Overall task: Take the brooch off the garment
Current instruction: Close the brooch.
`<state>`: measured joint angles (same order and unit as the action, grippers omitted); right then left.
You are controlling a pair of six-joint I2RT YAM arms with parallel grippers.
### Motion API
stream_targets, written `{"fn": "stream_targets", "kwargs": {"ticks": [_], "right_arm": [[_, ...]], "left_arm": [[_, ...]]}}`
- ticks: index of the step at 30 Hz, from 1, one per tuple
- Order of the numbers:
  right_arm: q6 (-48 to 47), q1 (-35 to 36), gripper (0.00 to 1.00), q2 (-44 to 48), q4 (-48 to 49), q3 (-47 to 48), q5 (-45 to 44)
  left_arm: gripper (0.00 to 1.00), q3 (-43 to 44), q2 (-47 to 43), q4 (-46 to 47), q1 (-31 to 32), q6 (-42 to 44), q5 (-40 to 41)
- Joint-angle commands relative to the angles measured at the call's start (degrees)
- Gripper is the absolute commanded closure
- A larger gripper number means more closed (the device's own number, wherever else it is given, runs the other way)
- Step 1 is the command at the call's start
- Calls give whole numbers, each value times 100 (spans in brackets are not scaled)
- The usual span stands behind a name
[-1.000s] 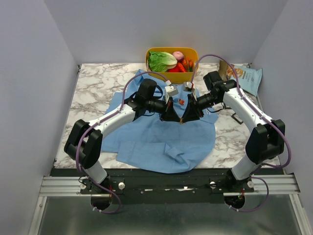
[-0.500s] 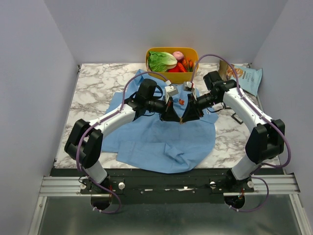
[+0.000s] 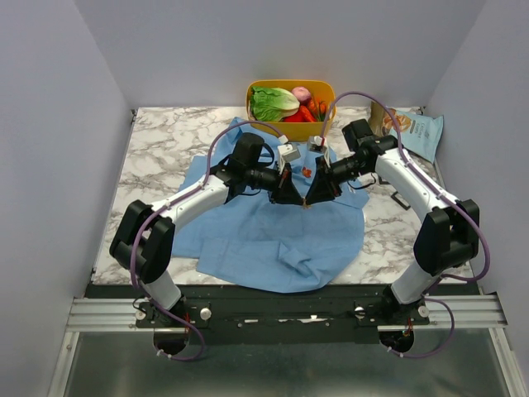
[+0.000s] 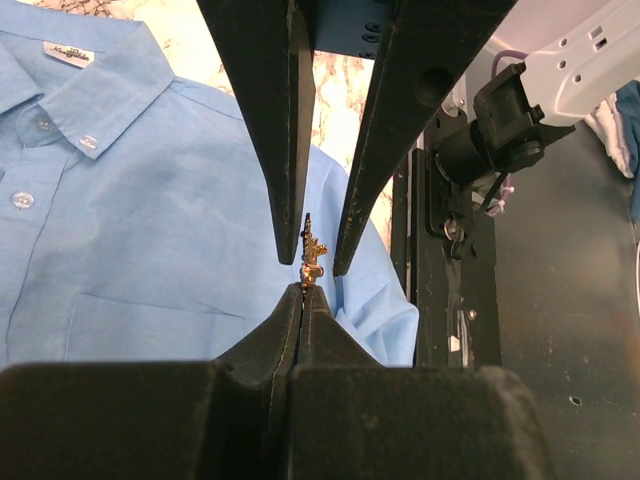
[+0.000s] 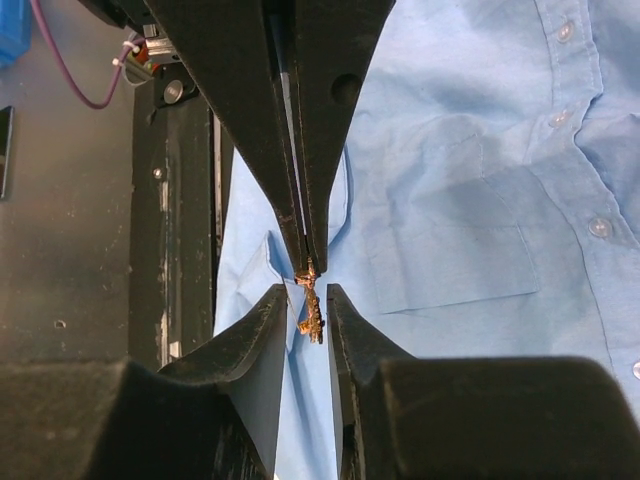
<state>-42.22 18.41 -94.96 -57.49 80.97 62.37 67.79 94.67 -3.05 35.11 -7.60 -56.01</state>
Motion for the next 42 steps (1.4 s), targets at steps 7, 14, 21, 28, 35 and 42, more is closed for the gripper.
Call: {"fn": "stream_targets", "kwargs": {"ticks": [7, 14, 21, 28, 35, 42], "right_arm": [[258, 4, 72, -67, 423, -99, -225], [460, -4, 75, -5, 678, -169, -409], [714, -5, 77, 30, 933, -222, -707], [917, 4, 77, 118, 1188, -275, -990], [952, 4, 76, 170, 1232, -266, -1130], [943, -13, 75, 267, 1258, -266, -1280]], "left_arm": [[100, 6, 43, 85, -4, -75, -42], [100, 6, 51, 85, -4, -67, -33], [100, 6, 42, 85, -4, -67, -42], [100, 6, 42, 85, -4, -75, -42], [100, 15, 60, 76, -4, -58, -50], [100, 33, 51, 68, -4, -49, -51]]}}
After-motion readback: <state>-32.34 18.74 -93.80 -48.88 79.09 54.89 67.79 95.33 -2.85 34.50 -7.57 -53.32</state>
